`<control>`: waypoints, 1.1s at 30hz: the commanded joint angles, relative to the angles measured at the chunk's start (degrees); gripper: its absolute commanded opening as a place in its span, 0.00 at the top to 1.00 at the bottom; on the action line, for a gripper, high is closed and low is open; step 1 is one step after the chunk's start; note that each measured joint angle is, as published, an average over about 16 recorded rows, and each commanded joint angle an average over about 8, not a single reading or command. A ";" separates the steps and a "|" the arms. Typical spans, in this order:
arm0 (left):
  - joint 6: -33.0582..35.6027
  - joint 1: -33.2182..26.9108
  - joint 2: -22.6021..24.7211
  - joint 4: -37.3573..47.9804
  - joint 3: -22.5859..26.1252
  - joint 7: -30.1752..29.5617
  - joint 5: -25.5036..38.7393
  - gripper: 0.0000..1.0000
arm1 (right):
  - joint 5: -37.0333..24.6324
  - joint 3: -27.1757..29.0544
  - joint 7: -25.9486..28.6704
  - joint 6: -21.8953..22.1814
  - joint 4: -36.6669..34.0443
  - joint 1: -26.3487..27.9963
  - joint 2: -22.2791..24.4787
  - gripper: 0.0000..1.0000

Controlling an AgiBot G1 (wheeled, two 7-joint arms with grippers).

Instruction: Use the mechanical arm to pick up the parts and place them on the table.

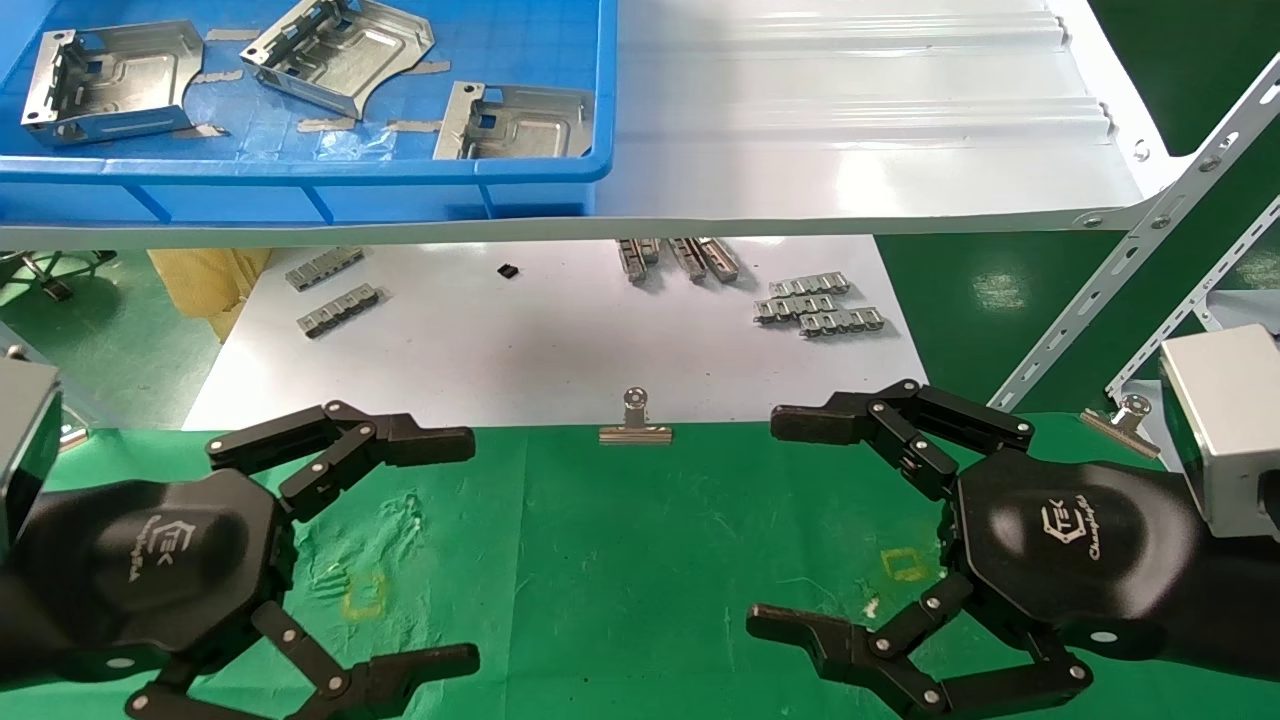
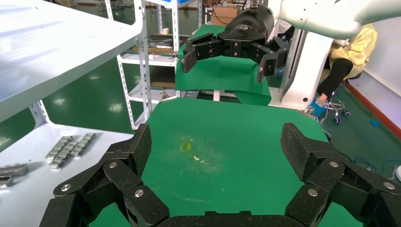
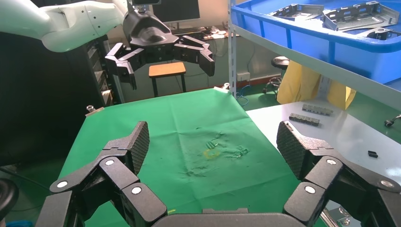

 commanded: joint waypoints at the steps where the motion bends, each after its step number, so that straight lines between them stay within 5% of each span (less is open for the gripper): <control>1: 0.00 0.00 0.00 0.00 0.00 0.00 0.00 0.00 | 0.00 0.00 0.00 0.00 0.00 0.00 0.00 1.00; 33: 0.00 0.00 0.00 0.00 0.00 0.00 0.00 0.00 | 0.00 0.00 0.00 0.00 0.00 0.00 0.00 1.00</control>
